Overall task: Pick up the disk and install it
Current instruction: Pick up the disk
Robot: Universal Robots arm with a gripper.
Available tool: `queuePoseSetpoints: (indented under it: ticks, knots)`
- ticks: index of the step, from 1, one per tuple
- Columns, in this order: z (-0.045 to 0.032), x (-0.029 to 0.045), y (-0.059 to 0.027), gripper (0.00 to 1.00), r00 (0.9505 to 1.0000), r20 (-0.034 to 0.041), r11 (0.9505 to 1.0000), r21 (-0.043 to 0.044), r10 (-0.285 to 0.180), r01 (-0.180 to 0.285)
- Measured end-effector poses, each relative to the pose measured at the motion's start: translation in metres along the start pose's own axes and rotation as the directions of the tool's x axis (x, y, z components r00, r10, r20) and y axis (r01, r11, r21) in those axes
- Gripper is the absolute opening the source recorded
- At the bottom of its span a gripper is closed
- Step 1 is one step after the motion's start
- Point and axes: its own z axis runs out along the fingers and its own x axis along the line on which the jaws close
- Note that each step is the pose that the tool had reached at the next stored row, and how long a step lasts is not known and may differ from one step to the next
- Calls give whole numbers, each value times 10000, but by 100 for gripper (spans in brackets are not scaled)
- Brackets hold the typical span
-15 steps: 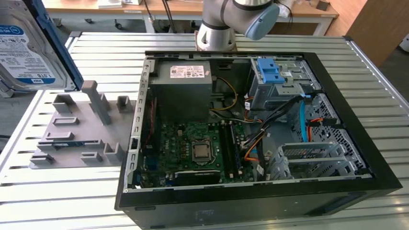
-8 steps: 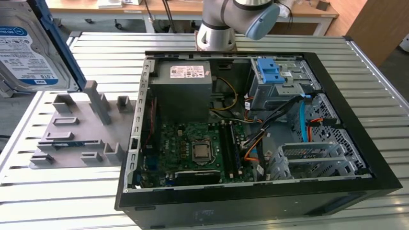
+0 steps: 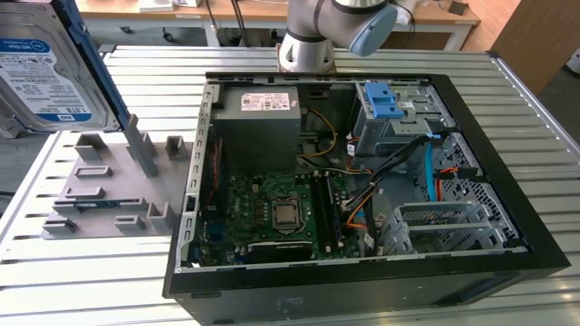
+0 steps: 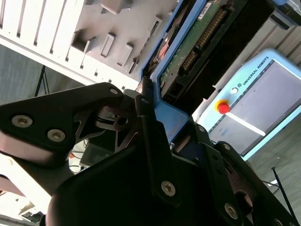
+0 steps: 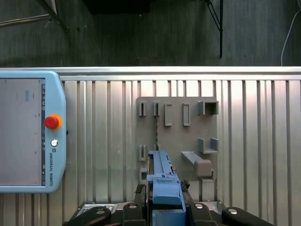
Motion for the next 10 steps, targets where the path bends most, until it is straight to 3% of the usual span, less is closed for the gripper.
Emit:
queuePoseSetpoints:
  ticks: [10]
  knots:
    - [-1,-2,-126,36,9990,0,9990,-10,-447,447]
